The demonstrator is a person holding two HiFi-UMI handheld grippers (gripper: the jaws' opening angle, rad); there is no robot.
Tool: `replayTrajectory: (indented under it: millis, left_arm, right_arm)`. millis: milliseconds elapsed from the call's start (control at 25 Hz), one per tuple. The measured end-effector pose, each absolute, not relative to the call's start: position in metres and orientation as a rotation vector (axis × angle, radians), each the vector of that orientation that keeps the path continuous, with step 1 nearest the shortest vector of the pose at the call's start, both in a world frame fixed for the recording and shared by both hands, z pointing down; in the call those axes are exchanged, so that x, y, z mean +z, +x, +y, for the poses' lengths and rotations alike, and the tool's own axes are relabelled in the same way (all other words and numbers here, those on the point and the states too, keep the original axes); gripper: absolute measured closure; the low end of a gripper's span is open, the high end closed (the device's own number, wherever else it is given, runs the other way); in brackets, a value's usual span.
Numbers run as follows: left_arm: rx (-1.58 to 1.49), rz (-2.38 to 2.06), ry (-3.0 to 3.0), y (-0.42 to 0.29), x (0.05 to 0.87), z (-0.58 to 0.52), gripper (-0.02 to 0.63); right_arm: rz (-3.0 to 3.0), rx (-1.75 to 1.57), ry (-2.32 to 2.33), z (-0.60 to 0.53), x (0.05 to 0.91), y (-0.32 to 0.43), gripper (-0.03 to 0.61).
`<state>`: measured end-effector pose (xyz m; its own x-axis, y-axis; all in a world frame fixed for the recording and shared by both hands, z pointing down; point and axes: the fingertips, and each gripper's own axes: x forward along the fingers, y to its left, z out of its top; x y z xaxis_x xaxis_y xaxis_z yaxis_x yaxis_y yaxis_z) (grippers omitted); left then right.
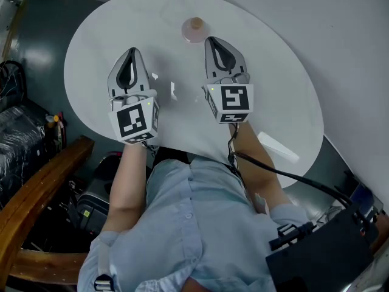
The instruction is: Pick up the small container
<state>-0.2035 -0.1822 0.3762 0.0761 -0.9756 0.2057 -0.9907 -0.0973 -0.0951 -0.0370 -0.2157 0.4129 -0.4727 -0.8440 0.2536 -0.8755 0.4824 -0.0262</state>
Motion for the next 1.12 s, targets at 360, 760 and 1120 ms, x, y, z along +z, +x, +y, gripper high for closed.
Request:
replayTrajectory:
  millis: [360,760,1120]
  left_arm:
    - [0.350,-2.046,2.246,-0.208,0.382,-0.191,0.615]
    - [0.365,-2.026,2.237,-0.213,0.390,-0.197,0.615]
    - [0.392,-1.986,2.241,-0.214,0.401,-0.206,0.615]
  right_arm:
    - [-2.519,0.238,1.473,-0.221,0.419,-0.046,0.575]
    - [-2.490,0.251,1.489,-0.229,0.428,-0.048,0.363]
    - [-2.459,0.257,1.495,-0.241,0.438,-0.055,0.364]
